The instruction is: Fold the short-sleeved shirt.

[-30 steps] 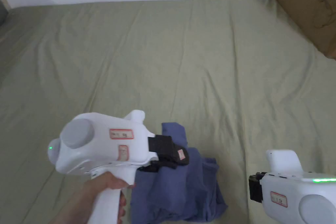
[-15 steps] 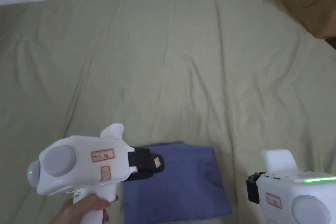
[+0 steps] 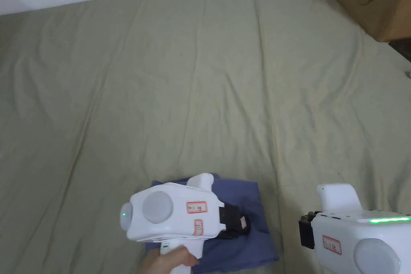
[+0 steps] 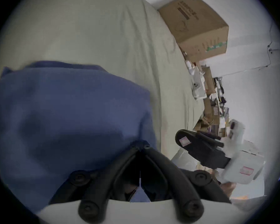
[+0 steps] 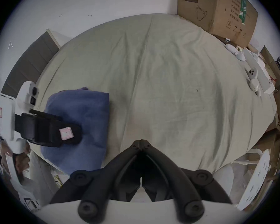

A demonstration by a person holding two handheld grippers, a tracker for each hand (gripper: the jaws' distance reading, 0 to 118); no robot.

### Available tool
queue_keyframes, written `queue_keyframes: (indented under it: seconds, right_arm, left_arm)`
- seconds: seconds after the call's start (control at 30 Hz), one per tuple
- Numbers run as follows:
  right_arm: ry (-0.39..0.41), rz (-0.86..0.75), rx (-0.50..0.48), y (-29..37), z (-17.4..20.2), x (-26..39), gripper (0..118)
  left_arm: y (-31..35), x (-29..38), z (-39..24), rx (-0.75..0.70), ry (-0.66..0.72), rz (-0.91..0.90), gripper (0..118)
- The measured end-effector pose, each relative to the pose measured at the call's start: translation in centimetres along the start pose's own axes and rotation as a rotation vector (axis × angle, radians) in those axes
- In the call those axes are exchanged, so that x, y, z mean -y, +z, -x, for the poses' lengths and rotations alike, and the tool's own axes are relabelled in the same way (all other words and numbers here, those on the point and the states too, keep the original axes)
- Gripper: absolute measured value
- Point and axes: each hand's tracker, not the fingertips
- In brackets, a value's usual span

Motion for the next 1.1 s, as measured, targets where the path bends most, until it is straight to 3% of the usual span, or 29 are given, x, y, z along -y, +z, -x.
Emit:
queue_keyframes:
  seconds: [0.27, 0.47, 0.6, 0.8, 0.9, 0.97, 1.1]
  right_arm:
    - [-0.023, -0.003, 0.021, 0.6, -1.2, 0.2, 0]
    - [-0.005, -0.029, 0.017, 1.8, -0.5, -0.4, 0]
    - [0.051, -0.076, -0.069, 2.9, 2.4, -1.8, 0]
    - [0.183, -0.060, -0.266, 1.4, 9.7, -3.7, 0]
    - [0.225, 0.055, -0.279, -3.0, 12.2, -3.6, 0]
    - [0.267, 0.114, -0.191, -5.2, 13.0, -3.3, 0]
    - [0.205, 0.110, -0.220, -5.6, 12.5, -3.7, 0]
  left_arm:
    - [-3.6, 0.7, -2.5, 0.049, -0.044, 0.038, 0]
    - [1.1, 1.5, -1.8, 0.145, -0.080, -0.053, 0]
    - [7.6, 2.8, 1.5, 0.141, -0.024, -0.197, 0]
    - [14.9, 6.3, 8.6, 0.082, 0.114, -0.311, 0]
    - [16.5, 7.7, 11.4, 0.077, 0.189, -0.340, 0]
    - [17.2, 8.4, 12.4, 0.083, 0.205, -0.357, 0]
    - [17.2, 8.7, 13.4, 0.132, 0.238, -0.349, 2]
